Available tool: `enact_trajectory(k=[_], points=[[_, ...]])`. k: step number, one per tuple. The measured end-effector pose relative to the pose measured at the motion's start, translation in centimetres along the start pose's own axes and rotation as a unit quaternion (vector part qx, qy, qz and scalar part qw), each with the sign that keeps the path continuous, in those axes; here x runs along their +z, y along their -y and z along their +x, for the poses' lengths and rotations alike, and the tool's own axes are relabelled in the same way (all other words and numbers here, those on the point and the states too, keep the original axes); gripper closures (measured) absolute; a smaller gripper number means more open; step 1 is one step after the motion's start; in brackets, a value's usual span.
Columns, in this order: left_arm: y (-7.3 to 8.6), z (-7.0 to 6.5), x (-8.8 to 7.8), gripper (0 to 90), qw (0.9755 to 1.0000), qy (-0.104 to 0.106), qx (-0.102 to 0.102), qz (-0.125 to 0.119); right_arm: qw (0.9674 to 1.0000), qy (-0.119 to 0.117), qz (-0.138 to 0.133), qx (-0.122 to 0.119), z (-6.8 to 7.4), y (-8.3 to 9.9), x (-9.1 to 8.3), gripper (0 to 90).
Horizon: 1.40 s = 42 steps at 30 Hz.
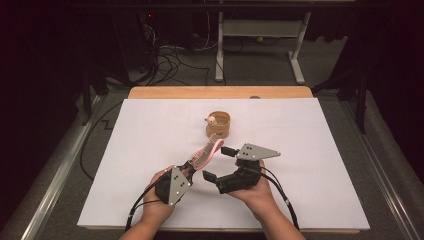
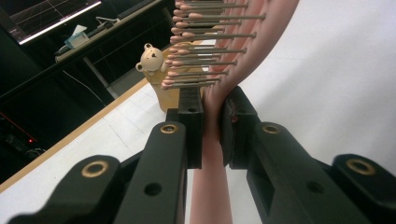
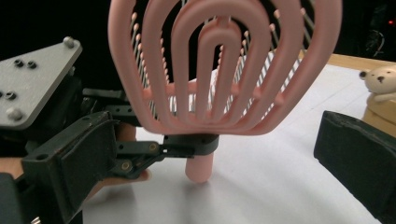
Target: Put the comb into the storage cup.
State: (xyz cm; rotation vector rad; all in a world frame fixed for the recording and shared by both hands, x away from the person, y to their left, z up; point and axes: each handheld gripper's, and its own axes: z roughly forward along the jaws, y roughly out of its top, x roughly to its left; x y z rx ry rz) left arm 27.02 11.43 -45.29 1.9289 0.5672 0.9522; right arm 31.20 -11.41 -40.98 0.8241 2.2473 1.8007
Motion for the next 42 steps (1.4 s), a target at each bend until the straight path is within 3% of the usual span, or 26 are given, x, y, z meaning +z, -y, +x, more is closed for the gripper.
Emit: enact_trajectory(k=[6, 12, 21, 42], points=[[-0.2, -0.3, 0.1, 80.9, 1.0000, -0.001, 0.003, -0.003, 0.9999, 0.002, -0.011, 0.000, 0.1, -0.2, -0.2, 1.9], [-0.3, -0.5, 0.1, 80.9, 0.9999, -0.001, 0.009, -0.004, 0.9997, -0.007, -0.023, 0.001, 0.1, -0.3, -0.3, 9.8], [-0.3, -0.8, 0.1, 80.9, 0.9998, -0.003, 0.017, -0.004, 0.9994, 0.001, -0.033, 0.007, 0.1, -0.3, -0.3, 11.8], [-0.4, -1.1, 0.2, 80.9, 0.9999, -0.007, 0.014, -0.006, 0.9988, 0.006, -0.039, 0.028, 0.3, 0.0, -0.3, 19.5]])
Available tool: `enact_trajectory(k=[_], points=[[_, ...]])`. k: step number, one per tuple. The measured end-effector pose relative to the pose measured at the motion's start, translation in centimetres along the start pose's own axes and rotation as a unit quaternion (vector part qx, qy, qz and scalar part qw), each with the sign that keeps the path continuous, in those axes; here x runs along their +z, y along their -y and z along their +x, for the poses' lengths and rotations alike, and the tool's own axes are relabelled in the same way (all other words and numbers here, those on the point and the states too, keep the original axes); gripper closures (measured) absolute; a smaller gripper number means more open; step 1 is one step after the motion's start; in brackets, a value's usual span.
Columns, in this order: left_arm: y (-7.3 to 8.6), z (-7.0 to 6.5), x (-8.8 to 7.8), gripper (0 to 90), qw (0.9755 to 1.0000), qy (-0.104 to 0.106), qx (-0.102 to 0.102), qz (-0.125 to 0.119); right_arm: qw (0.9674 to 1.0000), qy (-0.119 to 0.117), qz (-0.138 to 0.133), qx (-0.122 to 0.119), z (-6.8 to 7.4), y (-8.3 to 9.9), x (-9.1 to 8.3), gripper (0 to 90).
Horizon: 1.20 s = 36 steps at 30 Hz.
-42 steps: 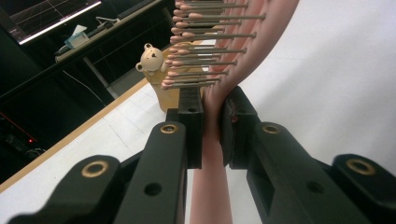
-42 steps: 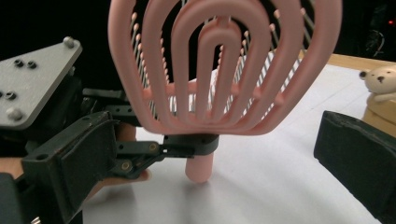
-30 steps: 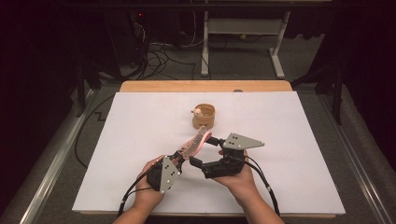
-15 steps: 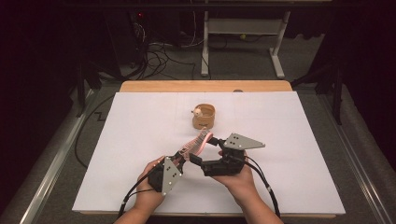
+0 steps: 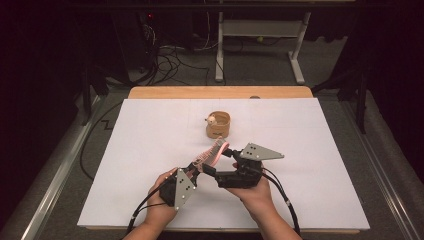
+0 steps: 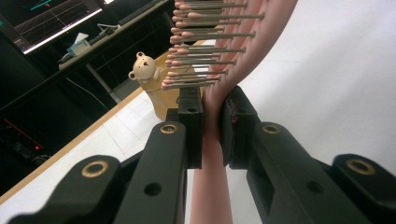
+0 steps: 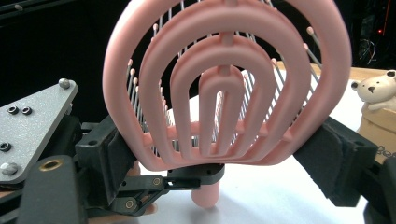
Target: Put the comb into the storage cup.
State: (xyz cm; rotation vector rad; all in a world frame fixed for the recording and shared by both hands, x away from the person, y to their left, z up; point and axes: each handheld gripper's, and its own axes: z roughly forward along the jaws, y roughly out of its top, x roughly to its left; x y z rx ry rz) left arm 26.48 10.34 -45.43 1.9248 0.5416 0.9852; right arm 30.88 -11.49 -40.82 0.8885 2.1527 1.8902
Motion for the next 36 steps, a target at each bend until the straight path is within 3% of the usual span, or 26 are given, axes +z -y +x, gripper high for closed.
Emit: enact_trajectory(k=[23, 36], points=[[-0.04, -0.20, 0.12, 80.6, 0.9999, 0.011, 0.011, 0.005, 0.9999, 0.010, 0.013, 0.003, 0.12, -0.06, -0.34, 20.2], [0.04, -0.10, 0.26, 77.7, 0.9998, 0.020, 0.003, 0.007, 0.9997, 0.015, 0.017, -0.001, 0.22, -0.09, -0.31, 20.7]])
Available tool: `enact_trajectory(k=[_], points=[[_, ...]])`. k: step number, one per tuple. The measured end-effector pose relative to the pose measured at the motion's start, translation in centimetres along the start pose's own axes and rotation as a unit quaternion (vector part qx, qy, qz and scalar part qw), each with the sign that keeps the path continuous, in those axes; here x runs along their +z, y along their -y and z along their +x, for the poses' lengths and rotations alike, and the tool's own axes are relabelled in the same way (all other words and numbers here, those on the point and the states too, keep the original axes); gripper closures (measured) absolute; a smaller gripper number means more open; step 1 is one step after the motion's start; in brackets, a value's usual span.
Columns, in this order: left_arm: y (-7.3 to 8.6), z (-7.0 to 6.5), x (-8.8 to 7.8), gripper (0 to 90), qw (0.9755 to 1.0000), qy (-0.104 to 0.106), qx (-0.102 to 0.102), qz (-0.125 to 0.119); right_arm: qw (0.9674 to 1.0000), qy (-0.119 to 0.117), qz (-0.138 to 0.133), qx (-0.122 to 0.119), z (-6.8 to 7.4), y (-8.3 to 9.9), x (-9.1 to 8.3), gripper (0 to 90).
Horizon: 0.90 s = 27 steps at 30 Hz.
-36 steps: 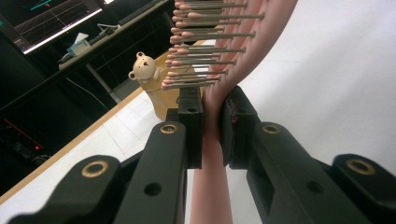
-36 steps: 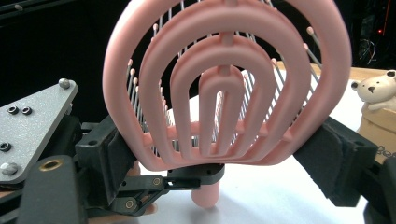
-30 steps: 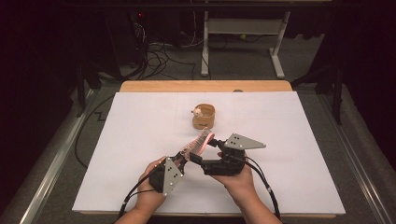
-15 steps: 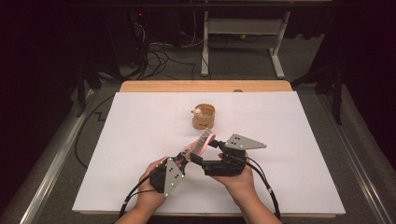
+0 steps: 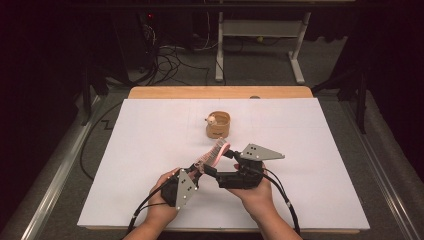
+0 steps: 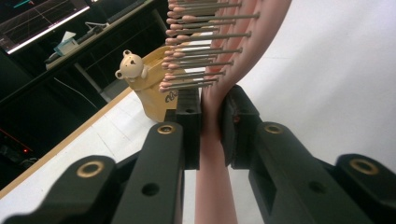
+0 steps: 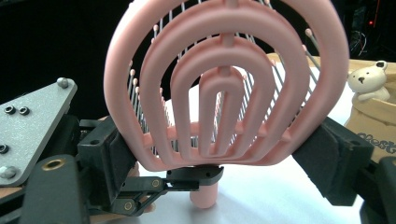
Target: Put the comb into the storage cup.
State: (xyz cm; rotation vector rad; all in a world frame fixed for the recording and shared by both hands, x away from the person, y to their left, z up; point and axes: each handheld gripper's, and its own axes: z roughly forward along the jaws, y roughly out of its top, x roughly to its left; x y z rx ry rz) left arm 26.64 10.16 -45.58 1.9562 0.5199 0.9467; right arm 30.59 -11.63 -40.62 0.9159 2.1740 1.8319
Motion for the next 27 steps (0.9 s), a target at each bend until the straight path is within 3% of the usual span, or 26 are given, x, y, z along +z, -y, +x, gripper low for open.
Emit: enact_trajectory(k=[11, 27], points=[[0.0, 0.1, 0.1, 66.7, 0.9999, 0.014, -0.009, 0.002, 1.0000, 0.001, -0.002, -0.003, 0.2, 0.0, 0.0, 20.7], [0.2, 1.2, 0.0, 57.5, 0.9981, 0.040, -0.048, 0.000, 0.9998, 0.014, -0.012, -0.007, -0.2, -0.4, -0.7, 20.7]])
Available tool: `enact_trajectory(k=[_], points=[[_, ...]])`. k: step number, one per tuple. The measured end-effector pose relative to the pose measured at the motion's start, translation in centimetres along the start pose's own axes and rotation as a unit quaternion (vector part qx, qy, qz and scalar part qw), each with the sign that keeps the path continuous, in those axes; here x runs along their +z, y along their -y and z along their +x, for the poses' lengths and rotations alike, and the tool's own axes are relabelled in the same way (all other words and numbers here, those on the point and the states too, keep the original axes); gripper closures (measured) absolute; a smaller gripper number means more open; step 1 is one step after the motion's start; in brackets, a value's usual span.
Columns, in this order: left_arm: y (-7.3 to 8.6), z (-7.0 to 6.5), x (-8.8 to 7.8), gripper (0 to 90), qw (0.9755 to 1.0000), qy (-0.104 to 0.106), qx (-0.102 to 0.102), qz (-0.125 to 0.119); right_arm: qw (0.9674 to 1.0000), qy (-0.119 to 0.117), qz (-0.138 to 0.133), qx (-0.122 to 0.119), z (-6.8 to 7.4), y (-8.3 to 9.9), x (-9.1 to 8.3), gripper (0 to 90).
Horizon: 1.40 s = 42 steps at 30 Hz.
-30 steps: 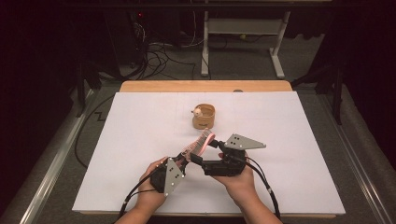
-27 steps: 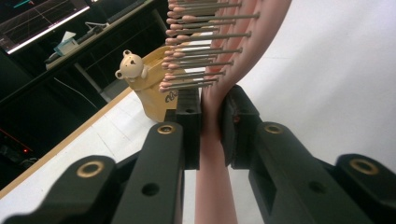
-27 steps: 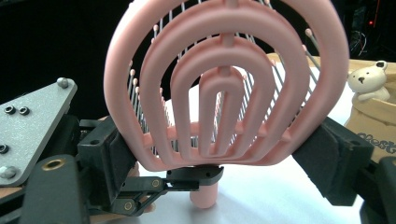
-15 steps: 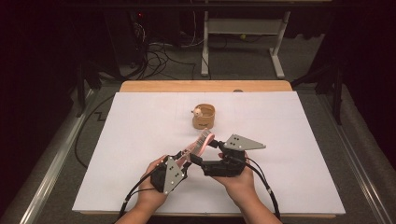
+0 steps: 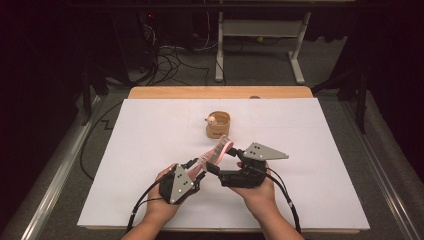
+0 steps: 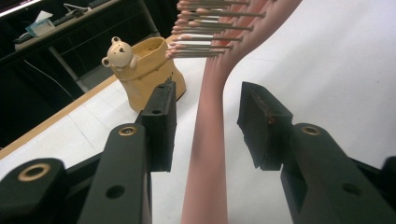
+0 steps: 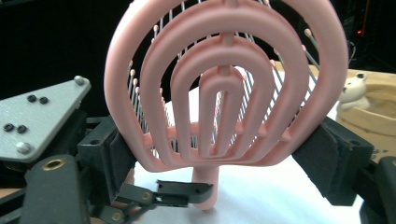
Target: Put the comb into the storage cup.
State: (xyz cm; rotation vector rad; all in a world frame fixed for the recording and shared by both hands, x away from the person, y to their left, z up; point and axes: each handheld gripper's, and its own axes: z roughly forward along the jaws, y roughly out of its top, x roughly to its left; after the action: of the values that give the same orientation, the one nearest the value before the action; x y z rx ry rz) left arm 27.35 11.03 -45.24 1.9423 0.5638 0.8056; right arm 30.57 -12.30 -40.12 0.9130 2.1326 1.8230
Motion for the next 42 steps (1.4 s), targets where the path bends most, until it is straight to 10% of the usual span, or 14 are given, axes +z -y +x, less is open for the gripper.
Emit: enact_trajectory(k=[42], points=[[2.8, 6.5, -1.4, 42.2, 0.9928, -0.015, -0.119, 0.005, 0.9965, 0.080, -0.020, -0.014, -3.8, -0.9, -3.7, 20.7]])
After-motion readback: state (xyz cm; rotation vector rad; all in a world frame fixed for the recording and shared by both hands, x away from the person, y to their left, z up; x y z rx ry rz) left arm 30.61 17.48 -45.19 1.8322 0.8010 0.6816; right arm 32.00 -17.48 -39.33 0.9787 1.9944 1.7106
